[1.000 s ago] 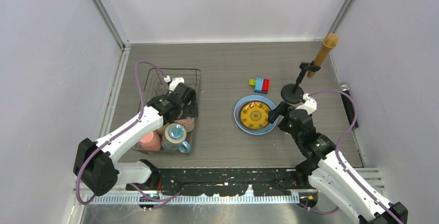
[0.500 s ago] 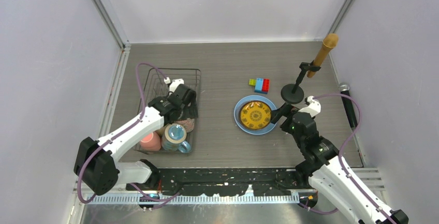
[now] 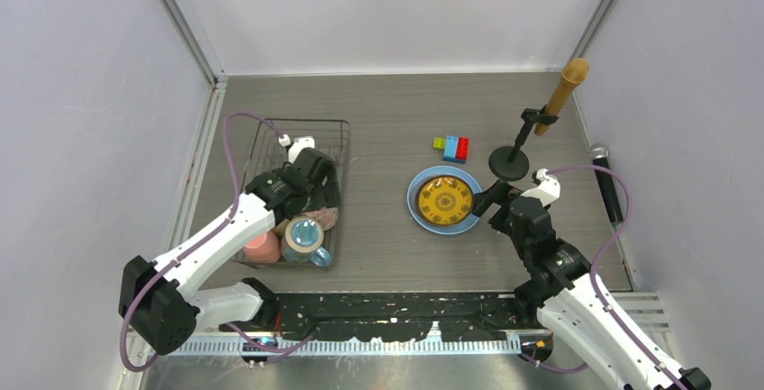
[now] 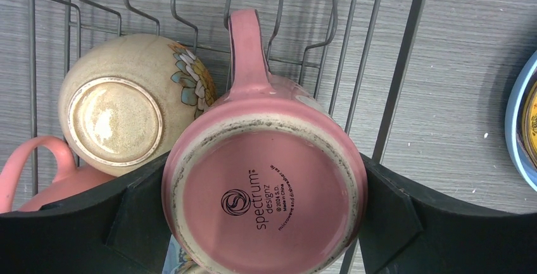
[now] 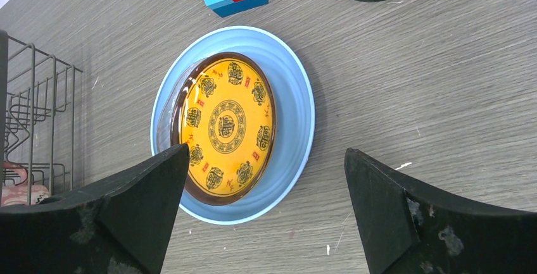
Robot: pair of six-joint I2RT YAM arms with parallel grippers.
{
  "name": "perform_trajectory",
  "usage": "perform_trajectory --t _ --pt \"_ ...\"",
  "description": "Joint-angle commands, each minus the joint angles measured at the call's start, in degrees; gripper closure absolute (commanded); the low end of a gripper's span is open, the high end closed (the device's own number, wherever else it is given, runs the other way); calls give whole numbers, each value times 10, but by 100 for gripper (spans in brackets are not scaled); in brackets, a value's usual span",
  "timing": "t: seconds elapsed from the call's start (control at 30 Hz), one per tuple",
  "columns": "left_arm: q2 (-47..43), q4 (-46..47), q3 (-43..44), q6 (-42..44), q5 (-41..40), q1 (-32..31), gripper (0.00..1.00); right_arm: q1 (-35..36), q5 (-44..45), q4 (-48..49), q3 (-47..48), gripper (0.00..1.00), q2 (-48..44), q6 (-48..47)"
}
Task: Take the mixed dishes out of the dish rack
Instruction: Pick up the cup from the dish rack.
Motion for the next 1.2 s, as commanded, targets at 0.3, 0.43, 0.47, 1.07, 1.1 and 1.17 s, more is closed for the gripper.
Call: perform_trajectory --t 0.3,0.43,0.47,1.07,1.1,1.17 --pt "-38 42 71 32 -31 1 60 -2 18 17 -2 0 -3 3" --pt "-40 47 82 39 -35 1 62 -2 22 17 -3 0 -3 3" --pt "-41 49 84 42 -35 1 63 -2 22 17 -3 0 -3 3" --pt "-78 62 135 81 -83 1 79 -3 17 18 -5 0 -17 -2" --pt "-84 63 132 80 -86 1 82 -3 15 18 -5 0 -19 -2" --pt "-103 63 122 72 -87 1 87 -2 12 21 -6 0 -22 -4"
